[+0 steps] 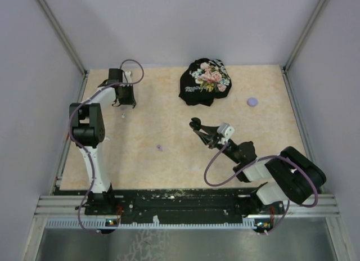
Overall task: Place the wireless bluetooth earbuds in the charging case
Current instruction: Pick up the earbud from the center of the board.
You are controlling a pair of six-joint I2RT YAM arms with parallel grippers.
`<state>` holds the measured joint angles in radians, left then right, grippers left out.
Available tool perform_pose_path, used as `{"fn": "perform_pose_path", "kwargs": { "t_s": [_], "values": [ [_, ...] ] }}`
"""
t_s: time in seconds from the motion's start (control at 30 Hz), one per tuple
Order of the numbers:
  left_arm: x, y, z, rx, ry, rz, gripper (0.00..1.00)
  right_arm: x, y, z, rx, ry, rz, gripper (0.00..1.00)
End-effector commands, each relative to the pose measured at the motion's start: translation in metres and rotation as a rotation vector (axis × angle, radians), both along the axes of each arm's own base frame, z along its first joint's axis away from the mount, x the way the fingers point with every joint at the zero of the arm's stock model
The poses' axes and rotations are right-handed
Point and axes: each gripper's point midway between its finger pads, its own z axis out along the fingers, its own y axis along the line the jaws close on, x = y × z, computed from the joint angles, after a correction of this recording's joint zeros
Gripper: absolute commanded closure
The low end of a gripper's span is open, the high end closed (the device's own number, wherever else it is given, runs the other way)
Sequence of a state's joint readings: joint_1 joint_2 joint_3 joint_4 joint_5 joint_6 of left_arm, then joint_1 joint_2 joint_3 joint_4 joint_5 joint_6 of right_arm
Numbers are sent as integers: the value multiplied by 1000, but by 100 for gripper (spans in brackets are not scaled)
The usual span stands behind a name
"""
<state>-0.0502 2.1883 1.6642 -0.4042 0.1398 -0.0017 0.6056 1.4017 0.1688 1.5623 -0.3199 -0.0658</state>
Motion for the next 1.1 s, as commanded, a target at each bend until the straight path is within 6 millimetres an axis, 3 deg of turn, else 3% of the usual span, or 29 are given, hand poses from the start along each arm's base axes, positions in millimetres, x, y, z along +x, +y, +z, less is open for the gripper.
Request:
{"fn": "perform_pose_path", "kwargs": {
  "t_s": [0.0,0.33,0.7,1.07],
  "values": [
    [-10,-30,52,-153,-114,-56,90,-11,-5,50,115,-148,18,100],
    [-58,-79,121,-424,-291,-128,91,-10,-1,61,122,-149,39,100],
    [-129,-120,228,-610,-631,-258,91,-13,7,91,202,-179,83,100],
    [-196,-160,285,-740,-789,-405,91,-19,18,113,247,-214,108,100]
  ]
}}
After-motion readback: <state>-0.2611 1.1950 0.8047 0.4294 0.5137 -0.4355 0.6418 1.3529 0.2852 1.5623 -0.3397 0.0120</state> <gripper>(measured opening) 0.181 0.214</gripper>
